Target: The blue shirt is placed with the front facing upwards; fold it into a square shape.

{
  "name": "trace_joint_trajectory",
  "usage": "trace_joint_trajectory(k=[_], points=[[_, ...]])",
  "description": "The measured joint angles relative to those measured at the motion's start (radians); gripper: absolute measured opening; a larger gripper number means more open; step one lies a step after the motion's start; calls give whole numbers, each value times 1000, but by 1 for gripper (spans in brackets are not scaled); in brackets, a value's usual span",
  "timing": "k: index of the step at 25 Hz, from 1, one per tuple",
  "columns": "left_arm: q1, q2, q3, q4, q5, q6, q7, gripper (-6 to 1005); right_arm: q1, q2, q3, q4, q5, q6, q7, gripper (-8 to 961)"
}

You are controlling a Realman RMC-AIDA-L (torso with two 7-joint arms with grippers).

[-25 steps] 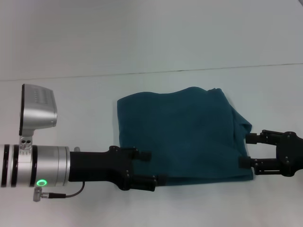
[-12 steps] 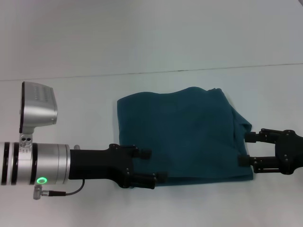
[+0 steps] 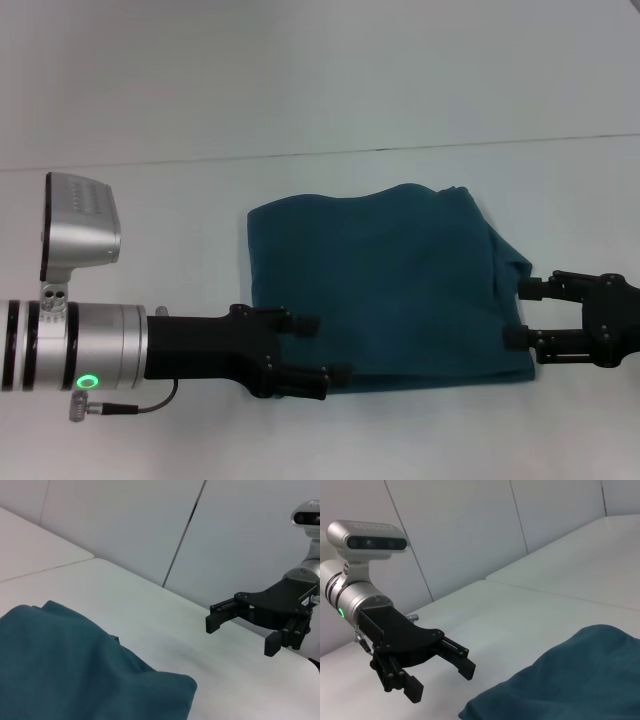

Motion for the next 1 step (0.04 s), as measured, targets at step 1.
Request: trace_joint_trajectory(k=[1], points=[[0, 0, 0, 0, 0, 0, 0, 891, -1, 0, 1, 0, 0, 0, 0, 907]])
